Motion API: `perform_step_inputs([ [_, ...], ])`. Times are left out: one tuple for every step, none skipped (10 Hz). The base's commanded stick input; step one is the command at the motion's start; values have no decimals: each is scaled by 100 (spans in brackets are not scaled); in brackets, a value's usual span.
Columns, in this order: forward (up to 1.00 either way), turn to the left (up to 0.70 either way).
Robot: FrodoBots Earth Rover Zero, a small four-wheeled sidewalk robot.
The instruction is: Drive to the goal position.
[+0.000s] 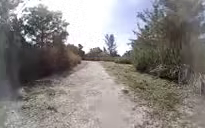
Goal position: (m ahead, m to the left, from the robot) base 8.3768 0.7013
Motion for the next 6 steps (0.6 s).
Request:
perform_step_inputs([
  [85,0],
  [85,0],
  [85,0],
  [85,0],
  [85,2],
  [85,17],
])
